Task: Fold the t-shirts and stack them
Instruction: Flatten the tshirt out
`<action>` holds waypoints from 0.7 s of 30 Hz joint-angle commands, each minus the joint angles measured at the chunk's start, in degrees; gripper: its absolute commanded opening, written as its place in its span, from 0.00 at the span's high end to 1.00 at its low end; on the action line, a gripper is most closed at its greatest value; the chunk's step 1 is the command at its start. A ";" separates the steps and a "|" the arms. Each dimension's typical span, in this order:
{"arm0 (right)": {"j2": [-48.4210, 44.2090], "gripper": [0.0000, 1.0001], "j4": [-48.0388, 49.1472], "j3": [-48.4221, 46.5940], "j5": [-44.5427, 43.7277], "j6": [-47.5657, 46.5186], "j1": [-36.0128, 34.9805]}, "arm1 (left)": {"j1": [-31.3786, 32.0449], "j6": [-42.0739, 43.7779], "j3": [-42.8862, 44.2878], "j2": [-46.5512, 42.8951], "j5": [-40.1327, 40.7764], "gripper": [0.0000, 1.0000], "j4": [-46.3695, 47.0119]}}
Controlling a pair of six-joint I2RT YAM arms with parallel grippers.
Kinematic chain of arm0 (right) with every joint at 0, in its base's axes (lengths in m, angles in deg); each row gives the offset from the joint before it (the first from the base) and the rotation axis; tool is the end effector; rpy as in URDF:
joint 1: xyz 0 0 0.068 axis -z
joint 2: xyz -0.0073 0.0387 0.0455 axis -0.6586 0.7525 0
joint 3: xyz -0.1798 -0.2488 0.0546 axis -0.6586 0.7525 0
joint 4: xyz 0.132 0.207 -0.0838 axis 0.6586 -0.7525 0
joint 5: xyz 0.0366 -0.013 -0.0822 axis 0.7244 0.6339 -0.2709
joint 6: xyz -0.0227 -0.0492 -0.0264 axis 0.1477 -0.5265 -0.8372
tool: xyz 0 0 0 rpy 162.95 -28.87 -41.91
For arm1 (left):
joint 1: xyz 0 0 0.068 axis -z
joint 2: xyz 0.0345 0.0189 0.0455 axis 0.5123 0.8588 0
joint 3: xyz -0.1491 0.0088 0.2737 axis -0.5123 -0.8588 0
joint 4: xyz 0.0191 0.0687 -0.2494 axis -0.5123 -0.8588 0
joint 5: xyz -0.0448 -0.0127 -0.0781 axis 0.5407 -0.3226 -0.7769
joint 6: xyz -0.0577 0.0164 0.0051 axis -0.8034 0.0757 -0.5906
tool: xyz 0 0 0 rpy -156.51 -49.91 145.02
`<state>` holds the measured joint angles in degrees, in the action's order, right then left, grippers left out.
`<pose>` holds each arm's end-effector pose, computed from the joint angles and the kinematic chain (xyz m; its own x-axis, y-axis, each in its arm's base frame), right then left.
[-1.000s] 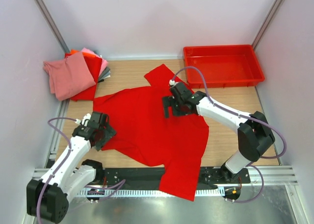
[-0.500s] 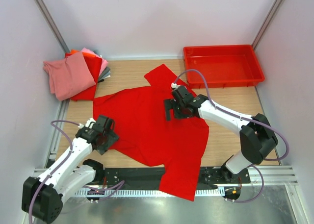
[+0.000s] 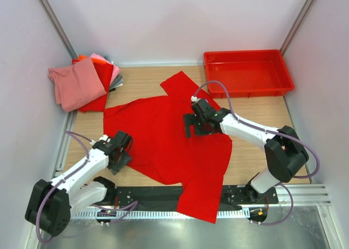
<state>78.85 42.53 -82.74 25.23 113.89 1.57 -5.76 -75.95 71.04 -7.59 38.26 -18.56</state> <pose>0.2464 0.1996 0.2481 -0.8591 -0.1522 -0.4886 -0.2607 0.9518 0.1619 0.1070 -0.0349 0.1848 -0.6033 -0.7225 -0.3377 -0.7515 0.6567 -0.0626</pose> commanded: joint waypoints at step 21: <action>19.95 0.00 3.98 -32.36 17.86 -1.41 -4.50 | 1.40 1.65 9.29 -14.29 -3.92 0.99 -16.24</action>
<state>93.45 43.45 -107.88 35.42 113.28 -2.03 -4.58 -73.37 77.05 -19.37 35.83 -27.47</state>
